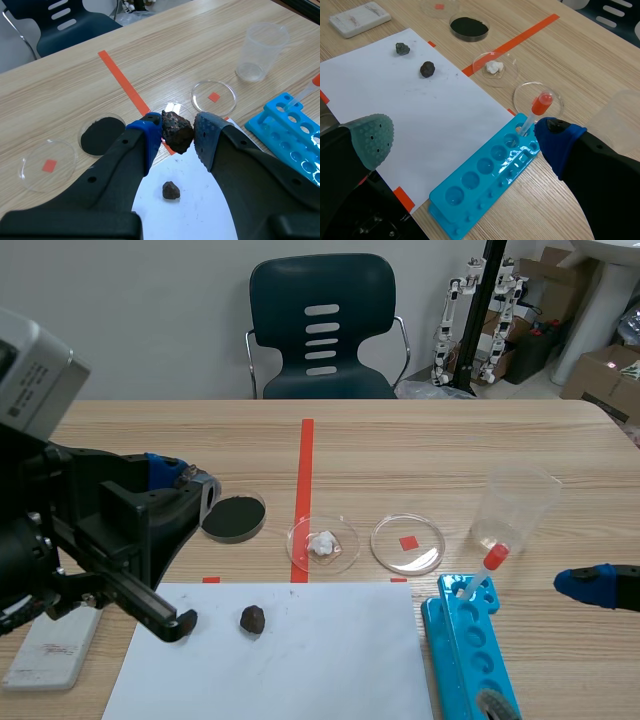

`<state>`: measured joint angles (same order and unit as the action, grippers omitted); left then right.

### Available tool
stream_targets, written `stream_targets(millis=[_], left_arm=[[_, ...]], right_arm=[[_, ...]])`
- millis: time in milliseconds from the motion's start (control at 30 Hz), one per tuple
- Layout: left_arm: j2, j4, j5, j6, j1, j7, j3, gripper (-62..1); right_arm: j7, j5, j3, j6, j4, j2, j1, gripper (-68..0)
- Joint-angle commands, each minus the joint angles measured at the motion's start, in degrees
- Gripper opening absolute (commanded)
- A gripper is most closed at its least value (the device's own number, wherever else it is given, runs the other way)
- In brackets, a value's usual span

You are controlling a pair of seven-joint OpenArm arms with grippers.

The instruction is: Put the right mineral back

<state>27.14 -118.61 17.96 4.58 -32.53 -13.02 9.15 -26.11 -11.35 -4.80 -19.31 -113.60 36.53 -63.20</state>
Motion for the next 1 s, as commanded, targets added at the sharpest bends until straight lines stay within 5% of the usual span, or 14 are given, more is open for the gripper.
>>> stream_targets(millis=[0, 967], left_arm=[[-0.28, -0.48, 0.24, -0.11, 0.15, 1.01, -0.15, -44.6], [-0.31, -0.48, 0.48, -0.74, 0.15, 1.03, -0.15, -44.6]], right_arm=[[-0.63, -0.44, 0.00, 0.00, -0.33, -0.02, 0.35, -8.8], [-0.63, -0.44, 0.00, 0.00, -0.33, -0.02, 0.35, -8.8]])
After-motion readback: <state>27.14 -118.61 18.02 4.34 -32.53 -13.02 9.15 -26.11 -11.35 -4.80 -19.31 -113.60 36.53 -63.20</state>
